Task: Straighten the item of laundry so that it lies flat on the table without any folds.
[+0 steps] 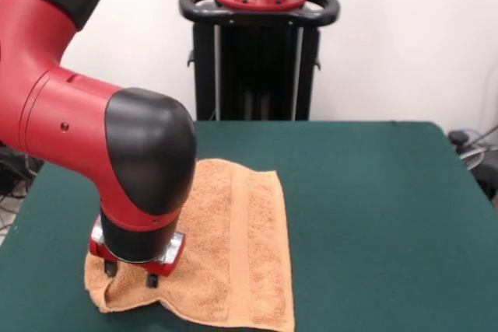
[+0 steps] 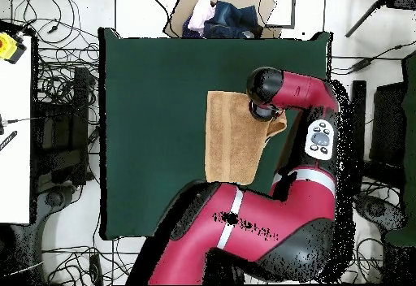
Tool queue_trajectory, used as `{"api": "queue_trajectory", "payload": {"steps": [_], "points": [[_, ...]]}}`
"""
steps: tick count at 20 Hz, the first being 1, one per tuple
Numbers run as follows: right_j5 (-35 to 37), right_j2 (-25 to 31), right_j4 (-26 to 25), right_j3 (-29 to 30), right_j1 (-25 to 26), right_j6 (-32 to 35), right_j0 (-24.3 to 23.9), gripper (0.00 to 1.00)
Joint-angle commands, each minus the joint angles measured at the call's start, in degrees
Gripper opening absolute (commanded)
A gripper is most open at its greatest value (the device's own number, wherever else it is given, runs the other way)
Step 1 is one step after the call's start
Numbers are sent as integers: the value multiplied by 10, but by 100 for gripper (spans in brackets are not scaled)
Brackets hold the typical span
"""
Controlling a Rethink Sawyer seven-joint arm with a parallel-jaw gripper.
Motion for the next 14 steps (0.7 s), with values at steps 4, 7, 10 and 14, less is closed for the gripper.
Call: {"api": "queue_trajectory", "payload": {"steps": [4,7,10,14], "points": [[63,106,31,44,-28,-110,-63,100],[59,112,30,51,-34,-100,-66,100],[58,118,22,50,-33,-95,-68,100],[54,126,15,55,-37,-91,-72,100]]}}
